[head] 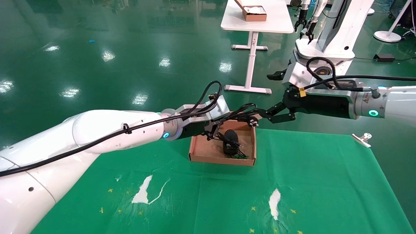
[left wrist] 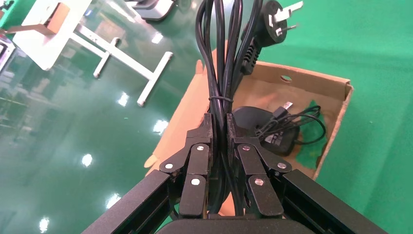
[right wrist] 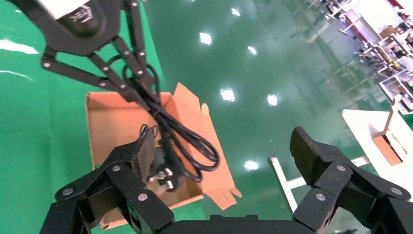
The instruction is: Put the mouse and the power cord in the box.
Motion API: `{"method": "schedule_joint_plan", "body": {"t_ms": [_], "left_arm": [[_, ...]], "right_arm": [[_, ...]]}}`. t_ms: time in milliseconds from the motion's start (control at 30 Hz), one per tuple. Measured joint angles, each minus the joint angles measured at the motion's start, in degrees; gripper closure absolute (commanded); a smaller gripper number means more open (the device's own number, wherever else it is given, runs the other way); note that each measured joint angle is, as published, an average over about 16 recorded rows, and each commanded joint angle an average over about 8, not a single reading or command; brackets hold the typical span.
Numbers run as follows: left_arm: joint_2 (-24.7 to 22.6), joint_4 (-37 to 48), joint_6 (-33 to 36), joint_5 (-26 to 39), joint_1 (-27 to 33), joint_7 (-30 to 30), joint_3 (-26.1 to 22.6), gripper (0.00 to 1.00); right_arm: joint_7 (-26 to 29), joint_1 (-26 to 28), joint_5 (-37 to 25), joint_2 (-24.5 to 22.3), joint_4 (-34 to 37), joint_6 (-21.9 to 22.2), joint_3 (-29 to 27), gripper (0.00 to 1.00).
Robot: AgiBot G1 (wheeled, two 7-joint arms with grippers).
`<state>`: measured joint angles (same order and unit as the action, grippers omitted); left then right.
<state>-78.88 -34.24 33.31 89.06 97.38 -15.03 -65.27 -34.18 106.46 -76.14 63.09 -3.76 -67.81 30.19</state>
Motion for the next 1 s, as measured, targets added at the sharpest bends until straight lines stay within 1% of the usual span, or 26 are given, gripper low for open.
{"method": "schedule_joint_plan", "body": {"t_ms": [200, 433, 633, 1000], "left_arm": [[0.3, -0.7, -0.2, -0.2, -0.1, -0.4, -0.3, 0.00], [2.6, -2.4, 2.9, -2.7, -2.0, 0.0, 2.7, 0.00], [6.3, -5.7, 7.3, -6.7, -5.0, 0.4, 6.8, 0.00], [14.3, -12.9, 16.9, -15.4, -11.6, 1.2, 15.9, 0.00]], "right_arm": [[0.0, 0.0, 0.1, -0.1, 0.0, -0.2, -0.1, 0.00], [1.8, -1.8, 1.4, -1.1, -2.8, -0.3, -0.6, 0.00], [5.1, -5.1, 4.0, -3.2, -8.0, -1.7, -1.7, 0.00], [13.3, -13.3, 10.2, -8.4, -20.8, -5.0, -4.2, 0.00]]}}
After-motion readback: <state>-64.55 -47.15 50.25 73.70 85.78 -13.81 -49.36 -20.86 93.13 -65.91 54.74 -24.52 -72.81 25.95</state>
